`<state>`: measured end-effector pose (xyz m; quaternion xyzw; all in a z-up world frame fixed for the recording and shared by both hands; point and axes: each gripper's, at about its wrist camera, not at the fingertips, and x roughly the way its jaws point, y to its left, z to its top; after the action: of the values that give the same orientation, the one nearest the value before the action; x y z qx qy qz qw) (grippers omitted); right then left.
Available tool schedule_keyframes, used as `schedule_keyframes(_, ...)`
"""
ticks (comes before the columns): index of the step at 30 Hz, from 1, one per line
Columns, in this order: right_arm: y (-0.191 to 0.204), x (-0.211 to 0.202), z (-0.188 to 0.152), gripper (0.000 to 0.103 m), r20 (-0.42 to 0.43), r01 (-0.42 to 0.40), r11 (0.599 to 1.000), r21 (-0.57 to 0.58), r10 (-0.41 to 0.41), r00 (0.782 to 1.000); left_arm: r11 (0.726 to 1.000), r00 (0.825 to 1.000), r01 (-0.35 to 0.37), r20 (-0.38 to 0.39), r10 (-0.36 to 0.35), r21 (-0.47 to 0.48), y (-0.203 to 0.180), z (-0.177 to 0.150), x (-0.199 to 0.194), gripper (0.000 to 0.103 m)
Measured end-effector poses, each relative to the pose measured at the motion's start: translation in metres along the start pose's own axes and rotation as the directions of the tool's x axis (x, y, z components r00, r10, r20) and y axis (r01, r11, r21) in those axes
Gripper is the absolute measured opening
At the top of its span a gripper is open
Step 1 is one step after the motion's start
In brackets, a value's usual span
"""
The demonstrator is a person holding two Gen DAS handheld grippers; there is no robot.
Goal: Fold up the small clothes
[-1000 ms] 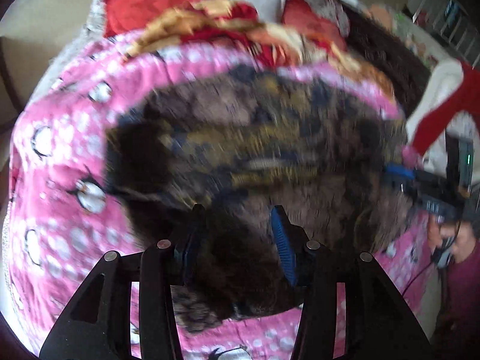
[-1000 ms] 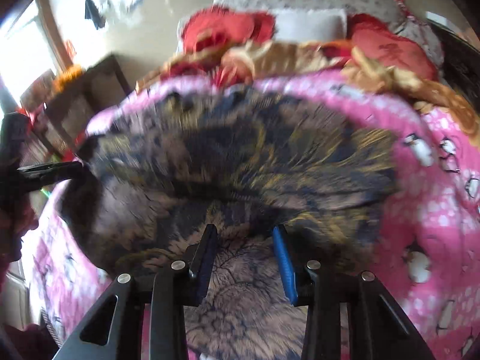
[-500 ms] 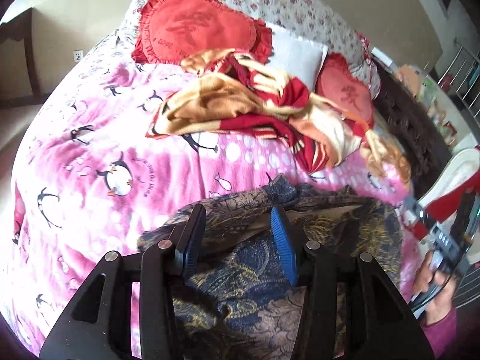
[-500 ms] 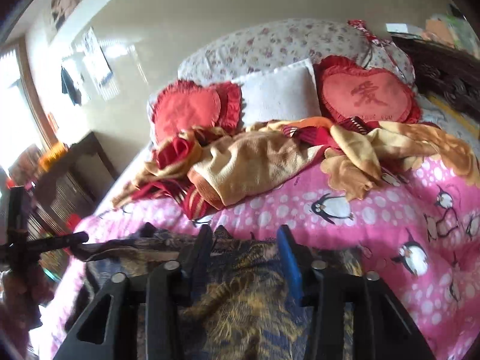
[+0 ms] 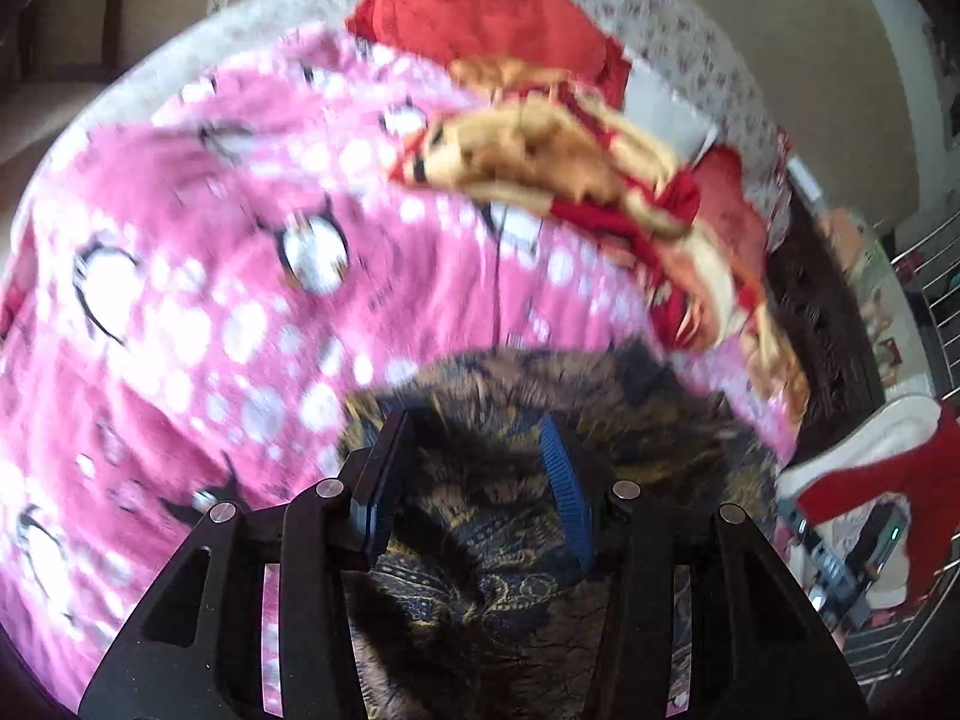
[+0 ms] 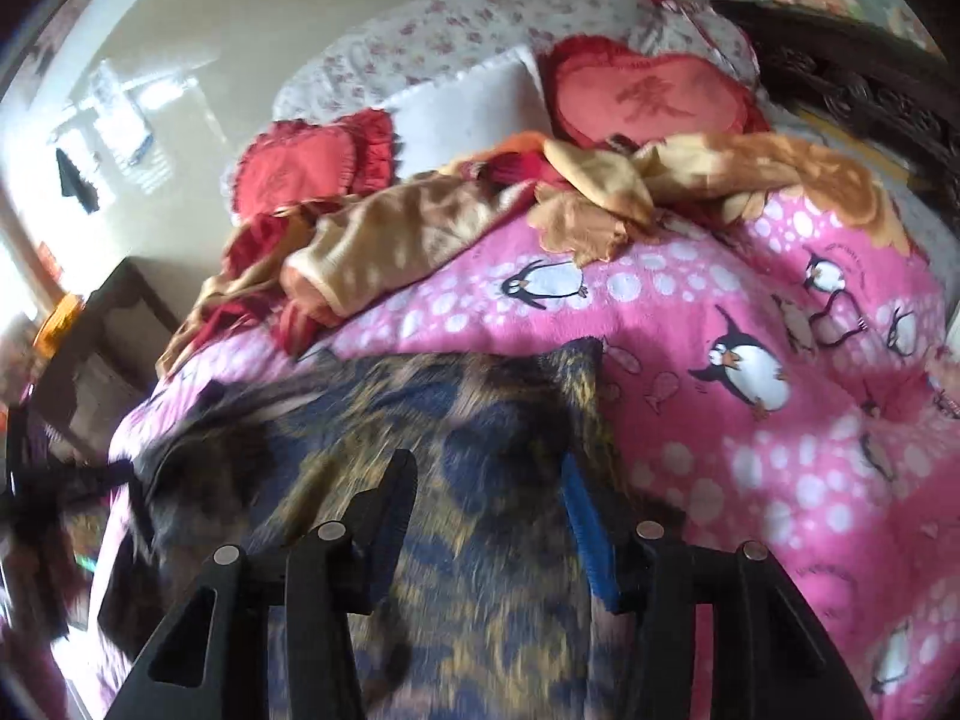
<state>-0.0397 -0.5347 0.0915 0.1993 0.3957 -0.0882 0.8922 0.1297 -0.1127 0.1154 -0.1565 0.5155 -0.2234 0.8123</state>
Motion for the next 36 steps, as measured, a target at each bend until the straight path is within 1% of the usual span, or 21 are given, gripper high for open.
schedule_keyframes(1,0.002,-0.009,-0.007,0.054,-0.004,-0.007,1.0,-0.02,0.007,1.0,1.0,1.0,-0.015,0.022,0.014,0.013,-0.002,0.001,-0.01,0.053)
schedule_keyframes(3,0.004,-0.022,-0.026,0.054,-0.035,-0.035,0.998,-0.047,0.033,0.999,0.998,0.999,-0.03,0.036,0.028,0.051,-0.005,-0.002,-0.028,0.057)
schedule_keyframes(5,0.005,-0.029,-0.044,0.054,-0.064,-0.05,0.997,-0.061,0.046,0.997,0.993,1.0,-0.013,0.004,0.013,0.121,-0.011,-0.014,-0.038,0.057)
schedule_keyframes(7,0.005,-0.039,-0.067,0.054,-0.08,-0.055,0.996,-0.076,0.049,0.996,0.976,0.997,-0.048,-0.052,0.06,0.21,-0.018,-0.031,-0.034,0.057)
schedule_keyframes(9,0.003,-0.044,-0.086,0.054,-0.094,-0.054,0.996,-0.067,0.048,0.994,0.949,0.987,-0.078,-0.111,0.117,0.305,-0.027,-0.049,-0.019,0.057)
schedule_keyframes(11,-0.001,-0.048,-0.099,0.054,-0.106,-0.063,0.998,-0.027,0.06,0.993,0.92,0.967,-0.145,-0.146,0.21,0.364,-0.037,-0.064,0.006,0.057)
schedule_keyframes(12,-0.003,-0.051,-0.103,0.054,-0.107,-0.07,0.998,-0.001,0.069,0.992,0.915,0.96,-0.157,-0.162,0.23,0.37,-0.039,-0.067,0.019,0.057)
schedule_keyframes(14,-0.002,-0.054,-0.108,0.054,-0.108,-0.083,0.996,0.03,0.086,0.99,0.926,0.957,-0.151,-0.185,0.225,0.346,-0.044,-0.064,0.046,0.057)
schedule_keyframes(16,0.002,-0.06,-0.109,0.054,-0.102,-0.082,0.996,0.025,0.084,0.991,0.93,0.954,-0.182,-0.17,0.245,0.32,-0.048,-0.05,0.064,0.057)
schedule_keyframes(18,0.007,-0.068,-0.109,0.055,-0.093,-0.069,0.998,0.006,0.07,0.993,0.951,0.967,-0.171,-0.14,0.212,0.256,-0.045,-0.027,0.064,0.057)
schedule_keyframes(19,0.009,-0.074,-0.109,0.055,-0.085,-0.061,0.998,-0.014,0.059,0.995,0.973,0.981,-0.137,-0.112,0.16,0.183,-0.04,-0.014,0.053,0.057)
schedule_keyframes(20,0.01,-0.079,-0.108,0.056,-0.075,-0.052,0.998,-0.03,0.049,0.996,0.989,0.992,-0.096,-0.076,0.104,0.109,-0.033,-0.004,0.039,0.057)
schedule_keyframes(21,0.01,-0.085,-0.109,0.061,-0.059,-0.039,0.998,-0.045,0.037,0.998,0.996,0.997,-0.067,-0.035,0.069,0.056,-0.026,0.003,0.025,0.057)
schedule_keyframes(22,0.01,-0.089,-0.109,0.067,-0.044,-0.028,0.998,-0.054,0.026,0.999,0.998,0.999,-0.05,0.015,0.05,0.025,-0.021,0.007,0.007,0.057)
schedule_keyframes(23,0.009,-0.092,-0.11,0.068,-0.026,-0.016,0.998,-0.061,0.014,1.0,0.998,0.998,-0.053,0.043,0.052,0.03,-0.017,0.007,-0.009,0.057)
schedule_keyframes(24,0.007,-0.094,-0.11,0.068,-0.012,-0.007,0.998,-0.063,0.006,1.0,0.997,0.997,-0.062,0.045,0.059,0.053,-0.016,0.004,-0.019,0.057)
schedule_keyframes(27,-0.001,-0.094,-0.116,0.069,-0.013,-0.007,0.999,-0.042,0.006,1.0,0.989,1.0,-0.02,-0.004,0.02,0.148,-0.008,-0.026,-0.044,0.057)
schedule_keyframes(30,-0.01,-0.09,-0.124,0.069,-0.034,0.003,1.0,-0.023,-0.003,0.999,0.973,0.995,0.056,-0.089,-0.037,0.225,0.003,-0.079,-0.056,0.057)
schedule_keyframes(32,-0.016,-0.085,-0.13,0.069,-0.058,0.022,1.0,-0.011,-0.023,0.998,0.965,0.991,0.08,-0.127,-0.05,0.251,0.008,-0.114,-0.059,0.057)
schedule_keyframes(33,-0.017,-0.084,-0.131,0.069,-0.066,0.023,1.0,-0.002,-0.023,0.998,0.961,0.987,0.104,-0.145,-0.068,0.256,0.012,-0.129,-0.058,0.057)
schedule_keyframes(36,-0.019,-0.084,-0.132,0.069,-0.064,0.014,1.0,0.016,-0.013,0.998,0.957,0.971,0.168,-0.209,-0.119,0.237,0.02,-0.157,-0.055,0.057)
